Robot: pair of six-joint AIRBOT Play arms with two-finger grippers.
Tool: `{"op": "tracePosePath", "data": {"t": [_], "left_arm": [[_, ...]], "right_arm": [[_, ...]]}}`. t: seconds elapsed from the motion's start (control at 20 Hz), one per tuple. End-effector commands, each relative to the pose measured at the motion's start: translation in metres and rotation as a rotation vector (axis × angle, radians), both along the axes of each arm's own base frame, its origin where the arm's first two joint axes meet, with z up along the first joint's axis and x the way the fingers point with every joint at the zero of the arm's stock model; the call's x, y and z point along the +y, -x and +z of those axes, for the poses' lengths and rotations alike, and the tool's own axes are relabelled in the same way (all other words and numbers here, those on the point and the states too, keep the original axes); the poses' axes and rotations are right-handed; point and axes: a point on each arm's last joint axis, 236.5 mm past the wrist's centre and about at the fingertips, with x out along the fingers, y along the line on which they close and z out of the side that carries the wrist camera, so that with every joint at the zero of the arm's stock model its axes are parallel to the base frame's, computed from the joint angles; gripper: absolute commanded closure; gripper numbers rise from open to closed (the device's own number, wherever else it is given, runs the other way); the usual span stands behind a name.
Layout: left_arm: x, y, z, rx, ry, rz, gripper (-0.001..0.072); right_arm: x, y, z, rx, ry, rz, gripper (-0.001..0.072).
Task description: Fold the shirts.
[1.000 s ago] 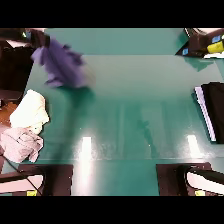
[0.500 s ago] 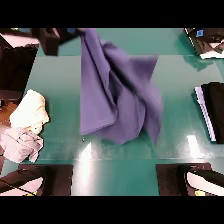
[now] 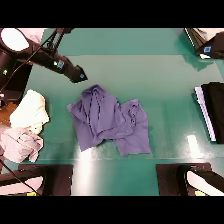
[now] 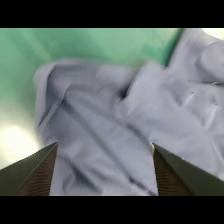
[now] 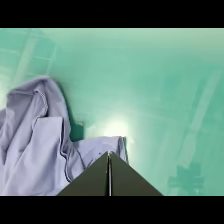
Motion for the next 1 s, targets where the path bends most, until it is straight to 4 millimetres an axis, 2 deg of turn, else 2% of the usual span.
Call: {"op": "tracePosePath", "data": {"t": [0.0,0.1,0.25,0.35,0.5,0.8,0.85,0.95], "left_arm": [[0.03,0.013,-0.038,0.181,-0.007,0.095,0.0036],[0.03,0.032,-0.078,0.288,-0.01,0.101,0.0036],[0.019,0.057,-0.136,0.423,0.06,0.161,0.0036],[0.01,0.07,-0.158,0.479,0.117,0.19,0.0036],[0.004,0.08,-0.175,0.523,0.159,0.229,0.0037],[-0.024,0.094,-0.179,0.496,0.123,0.131,0.0039],[-0.025,0.096,-0.179,0.499,0.122,0.129,0.0061],[-0.025,0.098,-0.178,0.511,0.122,0.127,0.0479]], "right_arm": [[-0.016,0.004,-0.009,0.012,-0.007,-0.053,0.0692],[-0.017,0.002,-0.014,0.005,-0.017,-0.069,0.0692],[-0.017,-0.001,-0.026,0.021,-0.033,-0.079,0.0692],[-0.017,-0.001,-0.037,0.049,-0.036,-0.078,0.0692],[-0.017,-0.001,-0.047,0.074,-0.039,-0.081,0.0692],[-0.016,0.001,-0.062,0.114,-0.044,-0.08,0.0692],[-0.016,0.003,-0.063,0.119,-0.043,-0.077,0.0692],[-0.016,0.003,-0.063,0.12,-0.043,-0.077,0.0692]]}}
